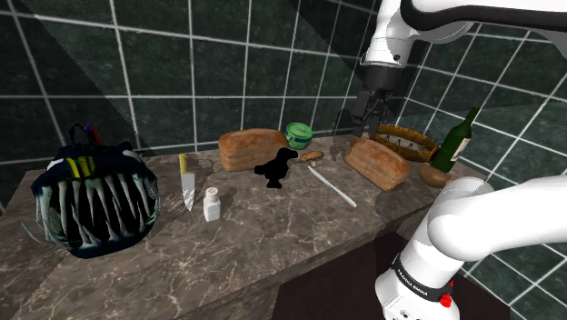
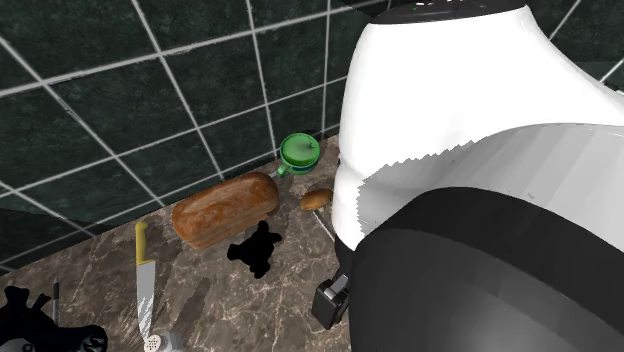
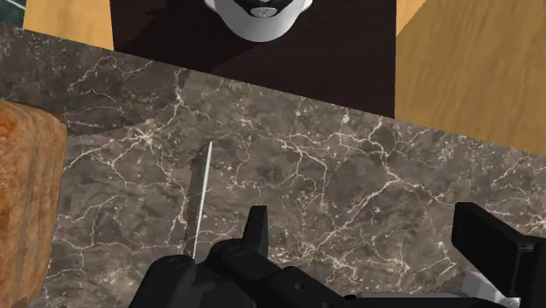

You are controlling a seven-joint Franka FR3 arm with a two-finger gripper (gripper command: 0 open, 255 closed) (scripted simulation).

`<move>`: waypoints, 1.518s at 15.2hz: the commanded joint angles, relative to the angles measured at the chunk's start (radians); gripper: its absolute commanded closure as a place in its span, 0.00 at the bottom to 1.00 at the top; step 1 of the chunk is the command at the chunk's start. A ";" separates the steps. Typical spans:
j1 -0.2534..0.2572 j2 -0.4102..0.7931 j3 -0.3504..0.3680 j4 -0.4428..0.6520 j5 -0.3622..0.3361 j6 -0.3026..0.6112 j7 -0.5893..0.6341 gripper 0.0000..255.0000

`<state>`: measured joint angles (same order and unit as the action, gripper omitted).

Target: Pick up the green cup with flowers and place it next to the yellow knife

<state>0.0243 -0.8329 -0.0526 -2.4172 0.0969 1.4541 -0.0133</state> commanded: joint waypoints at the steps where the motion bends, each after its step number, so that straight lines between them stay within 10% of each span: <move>1: 0.000 0.000 0.000 0.000 0.000 0.000 0.000 0.00; 13: 0.058 0.247 -0.248 -0.021 -0.170 0.360 -0.517 0.00; 23: 0.162 0.602 -0.428 0.145 -0.098 0.621 -0.967 0.00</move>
<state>0.1709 -0.2834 -0.4635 -2.3041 -0.0238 2.0489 -0.9252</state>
